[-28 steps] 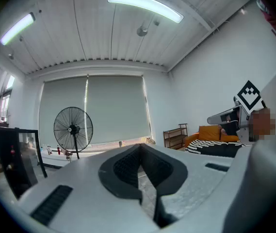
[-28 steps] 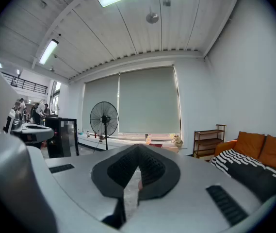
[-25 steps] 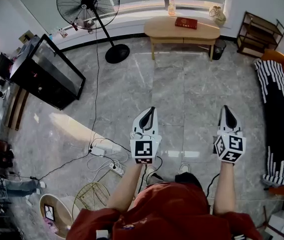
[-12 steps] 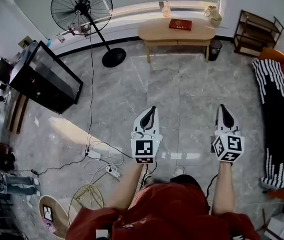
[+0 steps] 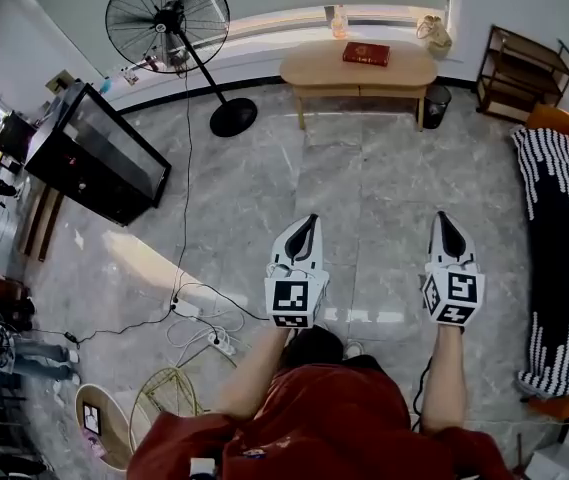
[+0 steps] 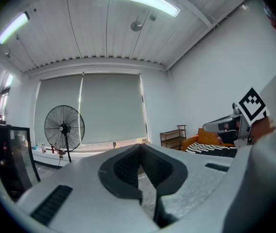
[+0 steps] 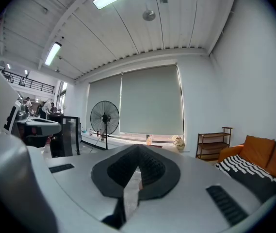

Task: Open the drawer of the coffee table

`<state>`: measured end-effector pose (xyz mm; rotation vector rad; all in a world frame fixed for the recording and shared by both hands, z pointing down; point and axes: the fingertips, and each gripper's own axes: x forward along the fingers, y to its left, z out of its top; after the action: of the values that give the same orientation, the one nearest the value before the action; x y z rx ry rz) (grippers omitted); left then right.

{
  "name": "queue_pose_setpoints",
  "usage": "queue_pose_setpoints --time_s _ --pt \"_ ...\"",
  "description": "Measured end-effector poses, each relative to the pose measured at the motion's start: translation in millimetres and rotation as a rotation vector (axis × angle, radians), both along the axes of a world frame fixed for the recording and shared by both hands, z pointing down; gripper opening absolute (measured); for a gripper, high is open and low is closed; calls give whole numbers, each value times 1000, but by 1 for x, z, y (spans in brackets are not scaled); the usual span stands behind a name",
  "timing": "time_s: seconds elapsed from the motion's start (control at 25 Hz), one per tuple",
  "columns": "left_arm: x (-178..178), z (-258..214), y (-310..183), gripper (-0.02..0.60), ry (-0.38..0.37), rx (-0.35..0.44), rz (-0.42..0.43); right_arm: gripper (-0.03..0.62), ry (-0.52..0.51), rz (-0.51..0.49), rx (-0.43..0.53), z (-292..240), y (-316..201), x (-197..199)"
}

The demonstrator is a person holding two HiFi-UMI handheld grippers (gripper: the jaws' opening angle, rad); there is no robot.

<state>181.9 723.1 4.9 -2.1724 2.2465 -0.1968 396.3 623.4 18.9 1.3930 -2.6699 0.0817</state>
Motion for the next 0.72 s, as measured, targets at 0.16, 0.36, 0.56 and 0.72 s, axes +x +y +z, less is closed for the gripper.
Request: queue_pose_setpoints --time_s 0.16,0.36,0.56,0.72 --pt "-6 3 -22 8 18 5 6 -5 28 10 -6 7 -19 -8" --pt "-23 12 -62 8 30 17 28 -5 11 16 11 15 -55 -25" --pt "-67 16 -113 8 32 24 38 -5 8 41 12 14 -106 -65" --pt "-110 16 -160 8 46 22 35 -5 10 65 -7 14 -154 -101"
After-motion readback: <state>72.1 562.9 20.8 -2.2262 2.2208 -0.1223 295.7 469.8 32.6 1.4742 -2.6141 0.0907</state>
